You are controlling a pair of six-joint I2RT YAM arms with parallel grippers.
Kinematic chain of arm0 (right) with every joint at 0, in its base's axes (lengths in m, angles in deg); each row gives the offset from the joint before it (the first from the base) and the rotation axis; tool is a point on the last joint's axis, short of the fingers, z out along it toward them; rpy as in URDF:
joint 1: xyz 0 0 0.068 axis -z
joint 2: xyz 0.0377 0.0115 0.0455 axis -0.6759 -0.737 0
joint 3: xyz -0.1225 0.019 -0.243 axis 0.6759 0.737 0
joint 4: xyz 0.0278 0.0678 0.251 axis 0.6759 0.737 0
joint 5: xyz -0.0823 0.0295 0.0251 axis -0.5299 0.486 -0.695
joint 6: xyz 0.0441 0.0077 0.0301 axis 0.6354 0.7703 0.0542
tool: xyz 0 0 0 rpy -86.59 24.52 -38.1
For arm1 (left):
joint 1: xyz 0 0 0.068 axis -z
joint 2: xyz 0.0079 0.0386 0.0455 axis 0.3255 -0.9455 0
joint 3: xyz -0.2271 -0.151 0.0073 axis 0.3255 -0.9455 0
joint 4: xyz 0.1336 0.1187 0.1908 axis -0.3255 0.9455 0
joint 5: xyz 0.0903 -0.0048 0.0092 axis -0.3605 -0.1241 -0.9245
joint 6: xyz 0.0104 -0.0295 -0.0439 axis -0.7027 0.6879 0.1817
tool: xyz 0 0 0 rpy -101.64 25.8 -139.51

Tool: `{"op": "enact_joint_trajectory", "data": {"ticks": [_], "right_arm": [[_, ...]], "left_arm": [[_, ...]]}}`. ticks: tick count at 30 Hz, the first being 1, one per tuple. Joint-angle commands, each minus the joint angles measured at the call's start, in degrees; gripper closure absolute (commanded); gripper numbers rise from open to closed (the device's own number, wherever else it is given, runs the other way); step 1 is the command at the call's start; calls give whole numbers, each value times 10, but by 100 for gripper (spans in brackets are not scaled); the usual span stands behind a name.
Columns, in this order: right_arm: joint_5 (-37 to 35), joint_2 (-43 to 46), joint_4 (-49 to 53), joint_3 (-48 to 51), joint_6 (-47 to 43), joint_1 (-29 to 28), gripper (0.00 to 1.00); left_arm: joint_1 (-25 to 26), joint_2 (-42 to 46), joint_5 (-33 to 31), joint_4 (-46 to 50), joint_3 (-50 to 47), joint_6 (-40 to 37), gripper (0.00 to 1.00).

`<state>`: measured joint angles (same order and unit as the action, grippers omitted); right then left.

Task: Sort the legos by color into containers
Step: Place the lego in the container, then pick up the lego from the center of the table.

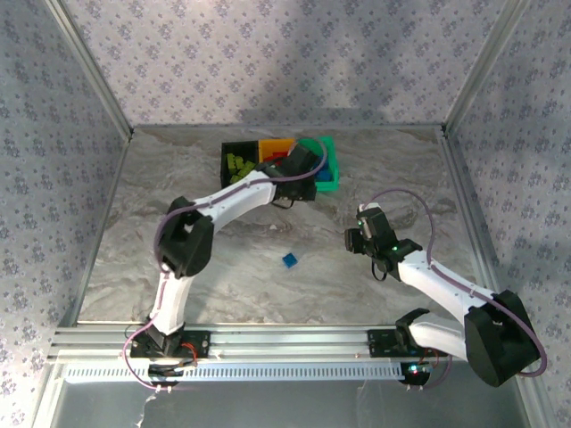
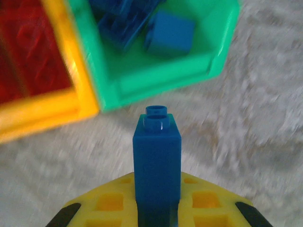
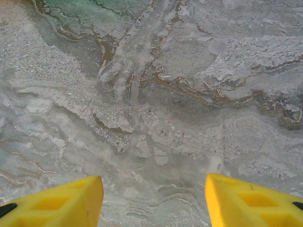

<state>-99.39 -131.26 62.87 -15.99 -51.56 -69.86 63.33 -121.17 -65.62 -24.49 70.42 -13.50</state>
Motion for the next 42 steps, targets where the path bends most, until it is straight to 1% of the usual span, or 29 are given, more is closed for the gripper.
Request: {"op": "enact_joint_trajectory", "data": {"ticks": [1, 3, 5, 6, 7, 10, 12, 14, 15, 17, 19, 22, 25, 30, 34, 38, 40, 42], "right_arm": [[-9, 13, -2, 7, 6, 4, 39], [-9, 19, -3, 9, 8, 6, 39], [-8, 22, -4, 11, 9, 7, 39], [-8, 23, -3, 11, 10, 8, 39], [-7, 23, -4, 11, 10, 10, 39], [-5, 24, -4, 13, 10, 11, 39], [-2, 24, -5, 14, 10, 12, 39], [1, 25, -6, 14, 9, 12, 39], [1, 25, -7, 13, 9, 12, 39], [1, 25, -6, 14, 9, 13, 39], [1, 26, -6, 14, 9, 12, 39], [-2, 36, -7, 18, 10, 12, 39], [-5, 44, -9, 22, 11, 13, 39], [-3, 38, -10, 22, 11, 13, 39], [1, 33, -11, 19, 8, 14, 39], [36, 13, -17, 9, -3, 11, 39], [48, -12, -5, -10, -3, -2, 39], [43, -33, 4, -26, -1, -26, 39]], "left_arm": [[-8, -82, 13, 86, 143, -51, 86], [-14, -147, 20, 124, 244, -65, 86], [-21, -201, 6, 153, 335, -64, 86], [-26, -226, 11, 160, 375, -63, 85], [-29, -244, 16, 158, 401, -63, 84], [-46, -280, 38, 137, 444, -35, 72], [-56, -284, 69, 111, 442, -10, 58], [-59, -283, 81, 104, 442, -2, 24], [-58, -280, 84, 106, 441, -6, 1], [-54, -267, 93, 107, 424, -22, 0], [-49, -245, 100, 99, 385, -36, 0], [-35, -179, 92, 64, 289, -69, 0], [-21, -93, 79, -6, 172, -87, 0], [-10, 16, 58, -35, 65, -97, 0], [-10, 104, 44, -61, -38, -96, 0], [-12, 182, 18, -82, -125, -95, 0], [-17, 218, 12, -90, -172, -94, 0], [-24, 249, 4, -95, -214, -93, 0]]}}
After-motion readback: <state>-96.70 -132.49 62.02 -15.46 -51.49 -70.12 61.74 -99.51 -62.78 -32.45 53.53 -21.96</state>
